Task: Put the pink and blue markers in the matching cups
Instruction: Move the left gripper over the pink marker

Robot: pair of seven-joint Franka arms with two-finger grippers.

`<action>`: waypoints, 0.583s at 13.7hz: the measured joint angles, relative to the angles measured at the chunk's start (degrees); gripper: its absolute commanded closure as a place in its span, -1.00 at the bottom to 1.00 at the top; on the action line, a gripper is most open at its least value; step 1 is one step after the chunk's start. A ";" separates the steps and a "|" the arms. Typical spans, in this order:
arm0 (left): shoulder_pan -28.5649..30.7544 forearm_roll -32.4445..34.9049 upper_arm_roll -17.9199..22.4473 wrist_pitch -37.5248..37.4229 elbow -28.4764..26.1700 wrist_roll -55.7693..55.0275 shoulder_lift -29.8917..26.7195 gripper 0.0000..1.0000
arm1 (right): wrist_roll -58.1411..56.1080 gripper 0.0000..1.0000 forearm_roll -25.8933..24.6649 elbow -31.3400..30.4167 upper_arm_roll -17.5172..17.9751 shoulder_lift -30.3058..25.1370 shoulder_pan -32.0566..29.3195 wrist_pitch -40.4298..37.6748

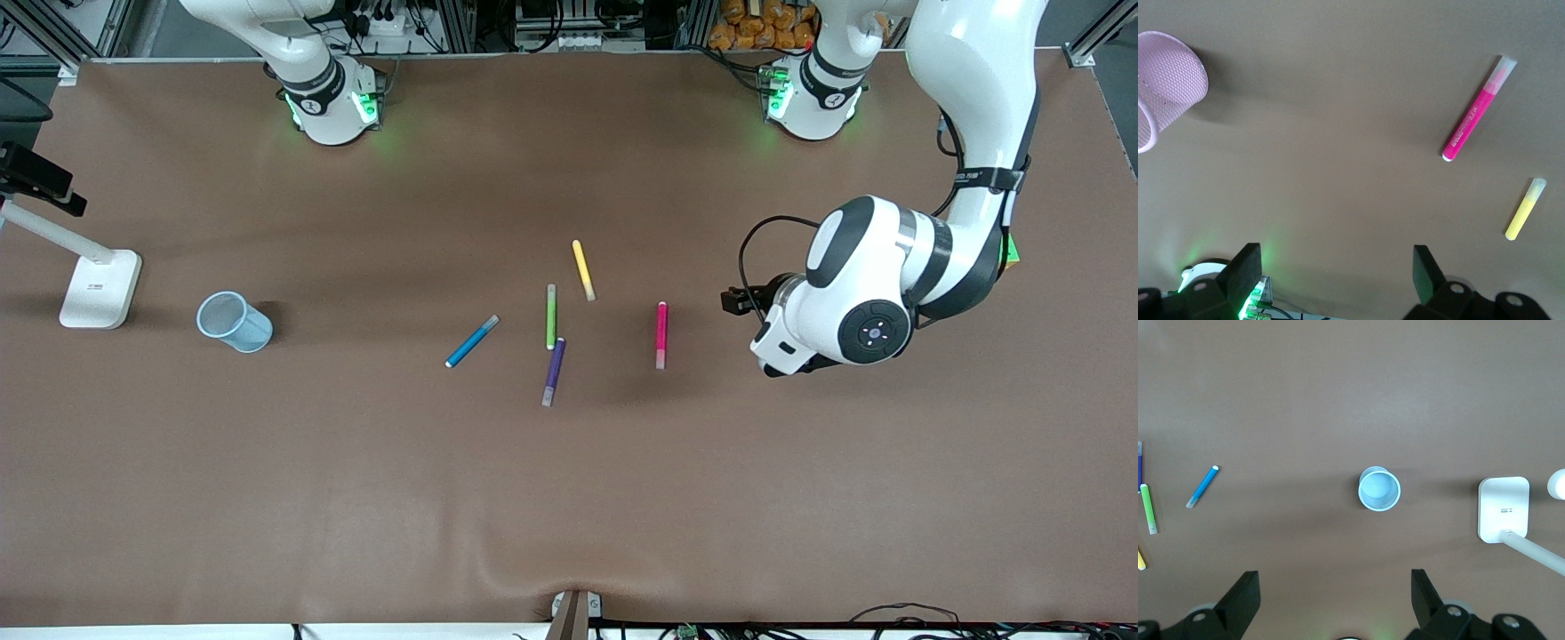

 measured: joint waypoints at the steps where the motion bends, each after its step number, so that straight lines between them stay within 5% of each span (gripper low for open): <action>1: -0.01 0.00 0.00 0.19 0.00 0.00 0.09 -1.00 | 0.00 -1.00 0.00 0.00 -0.01 0.00 -0.01 0.00; 8: -1.47 0.00 -0.05 4.39 0.01 0.00 2.76 -1.00 | 0.00 -1.00 0.00 0.00 -0.03 0.00 -0.16 0.00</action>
